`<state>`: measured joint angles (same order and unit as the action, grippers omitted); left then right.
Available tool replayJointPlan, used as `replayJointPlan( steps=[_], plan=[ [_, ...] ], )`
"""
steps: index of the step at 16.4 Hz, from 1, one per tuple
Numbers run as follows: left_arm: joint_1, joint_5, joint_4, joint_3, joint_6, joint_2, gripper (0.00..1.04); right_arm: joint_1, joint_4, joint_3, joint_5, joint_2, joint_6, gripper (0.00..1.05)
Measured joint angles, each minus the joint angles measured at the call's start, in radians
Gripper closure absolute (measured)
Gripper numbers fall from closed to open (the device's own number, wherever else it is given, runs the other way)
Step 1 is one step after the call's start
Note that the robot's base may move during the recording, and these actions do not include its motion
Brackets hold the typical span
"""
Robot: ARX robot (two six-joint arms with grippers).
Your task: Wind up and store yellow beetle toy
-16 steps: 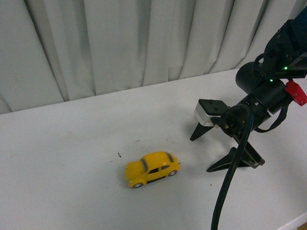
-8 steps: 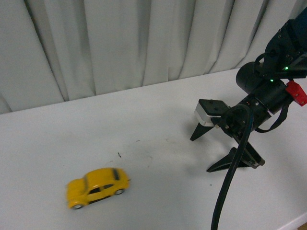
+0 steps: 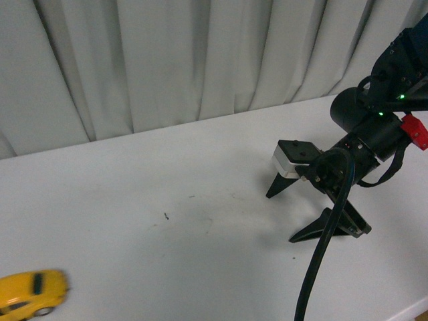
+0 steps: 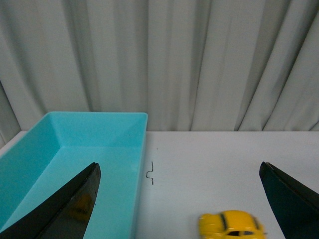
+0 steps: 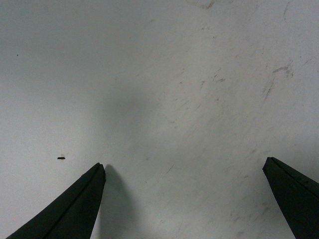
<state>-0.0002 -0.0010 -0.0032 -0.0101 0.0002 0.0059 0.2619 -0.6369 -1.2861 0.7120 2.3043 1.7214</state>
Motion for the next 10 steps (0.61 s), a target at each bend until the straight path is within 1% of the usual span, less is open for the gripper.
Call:
replayJointPlan(
  steps=[1,2,4,5,9,10],
  plan=[
    [0.000,0.000,0.000,0.000,0.000,0.000,0.07,-0.022,-0.031,-0.021,0.000,-0.001,0.009,0.07],
    [0.000,0.000,0.000,0.000,0.000,0.000,0.07,-0.072,-0.088,-0.098,-0.005,0.018,0.012,0.07],
    [0.000,0.000,0.000,0.000,0.000,0.000,0.07,-0.084,-0.202,-0.167,-0.023,-0.046,0.012,0.07],
    [0.000,0.000,0.000,0.000,0.000,0.000,0.07,-0.084,-0.225,-0.195,-0.021,-0.082,0.012,0.07],
    [0.000,0.000,0.000,0.000,0.000,0.000,0.07,-0.080,-0.208,-0.220,0.016,-0.185,0.016,0.07],
    [0.000,0.000,0.000,0.000,0.000,0.000,0.07,-0.076,-0.135,-0.195,0.008,-0.208,-0.002,0.07]
  ],
)
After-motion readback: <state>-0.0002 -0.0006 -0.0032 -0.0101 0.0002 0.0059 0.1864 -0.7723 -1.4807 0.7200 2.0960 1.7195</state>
